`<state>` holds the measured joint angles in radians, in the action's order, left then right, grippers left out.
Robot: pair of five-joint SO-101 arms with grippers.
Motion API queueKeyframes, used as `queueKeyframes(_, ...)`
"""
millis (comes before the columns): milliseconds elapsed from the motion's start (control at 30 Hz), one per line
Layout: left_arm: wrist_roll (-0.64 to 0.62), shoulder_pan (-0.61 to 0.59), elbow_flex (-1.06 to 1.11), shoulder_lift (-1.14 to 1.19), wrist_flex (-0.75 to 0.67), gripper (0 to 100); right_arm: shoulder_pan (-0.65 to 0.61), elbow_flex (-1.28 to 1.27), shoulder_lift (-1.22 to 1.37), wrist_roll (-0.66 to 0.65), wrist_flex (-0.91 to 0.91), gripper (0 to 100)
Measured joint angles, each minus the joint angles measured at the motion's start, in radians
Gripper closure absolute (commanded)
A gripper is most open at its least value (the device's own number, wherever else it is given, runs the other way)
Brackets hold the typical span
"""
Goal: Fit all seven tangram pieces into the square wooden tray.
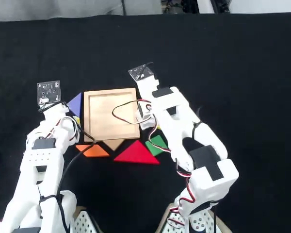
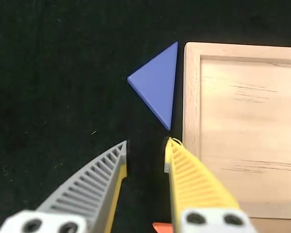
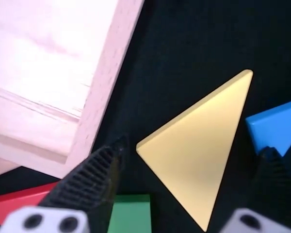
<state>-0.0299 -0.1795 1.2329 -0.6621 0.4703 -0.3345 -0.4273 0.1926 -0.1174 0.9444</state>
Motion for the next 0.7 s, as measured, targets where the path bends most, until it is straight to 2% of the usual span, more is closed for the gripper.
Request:
queueKeyframes(333,0.000,0.000,0.000,0.000,0.000,86,-0.041,-0.002,0.000,-0.002,0.028,59.6)
queueKeyframes(700,0.000,0.043,0.000,0.000,0.000,86,0.006,-0.002,0.000,0.000,0.020,59.9)
